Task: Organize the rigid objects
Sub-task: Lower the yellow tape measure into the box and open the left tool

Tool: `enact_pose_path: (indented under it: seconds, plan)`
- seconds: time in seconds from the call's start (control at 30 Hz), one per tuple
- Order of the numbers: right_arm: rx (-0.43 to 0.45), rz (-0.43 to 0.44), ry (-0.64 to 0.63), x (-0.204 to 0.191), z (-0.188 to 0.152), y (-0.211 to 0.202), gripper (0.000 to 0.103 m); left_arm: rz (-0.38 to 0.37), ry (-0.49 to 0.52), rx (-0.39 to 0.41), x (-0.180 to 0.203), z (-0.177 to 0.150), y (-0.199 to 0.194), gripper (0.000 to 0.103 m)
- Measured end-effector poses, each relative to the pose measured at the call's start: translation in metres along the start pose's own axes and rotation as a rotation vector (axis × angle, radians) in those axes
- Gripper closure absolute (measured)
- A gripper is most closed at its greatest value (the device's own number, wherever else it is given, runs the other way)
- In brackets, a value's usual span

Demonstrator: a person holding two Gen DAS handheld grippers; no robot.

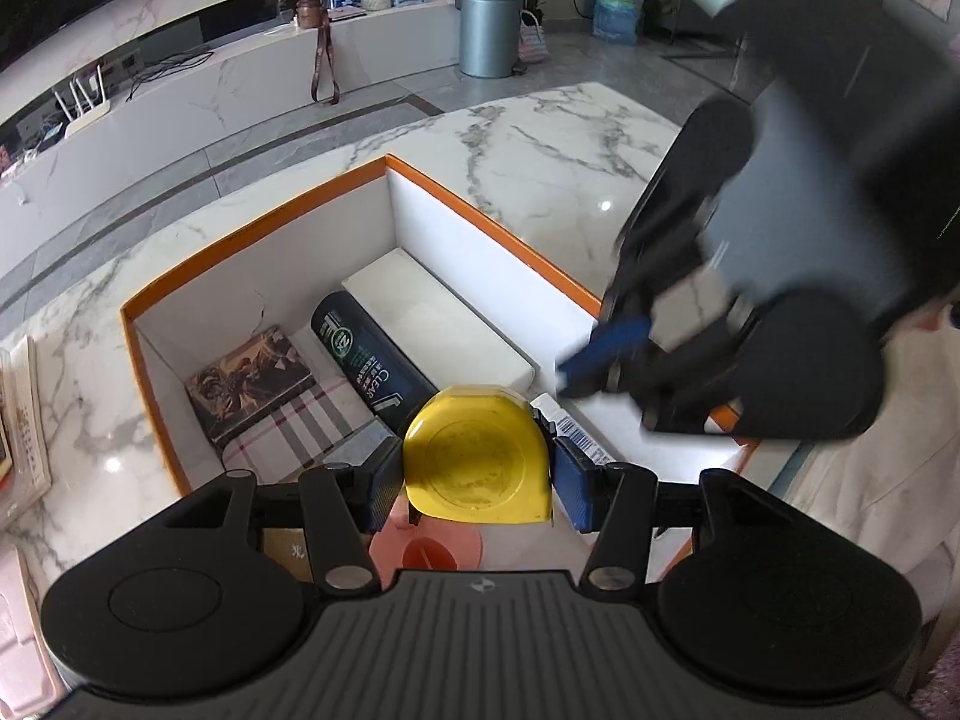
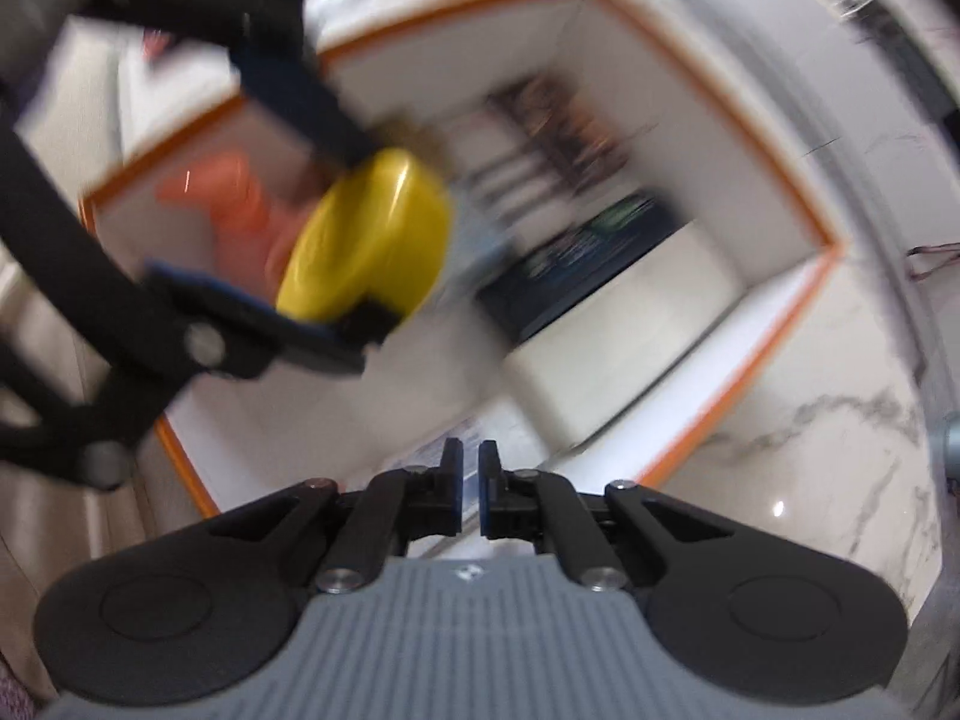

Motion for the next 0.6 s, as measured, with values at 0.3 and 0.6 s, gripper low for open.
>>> enact_pose_path:
  seconds: [0.3, 0.6]
  plan:
    - [0.286, -0.114, 0.674, 0.075, -0.056, -0.047, 0.091, 0.008, -0.074, -0.153, -0.002, 0.016, 0.043, 0.042]
    - [0.240, 0.036, 0.964, 0.067, -0.106, -0.011, 0.091, 0.030, 0.077, -0.411, -0.008, 0.011, 0.101, 0.042]
Point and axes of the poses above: each gripper's, at about its wrist camera, not at the fingertips, and y roughly the way its jaws point, x to its right, z to its top, the point moved 5 cm from there along y, roughly the way its jaws point, and after that the axes turned 11 degrees about -z, right-handed, at the moved point
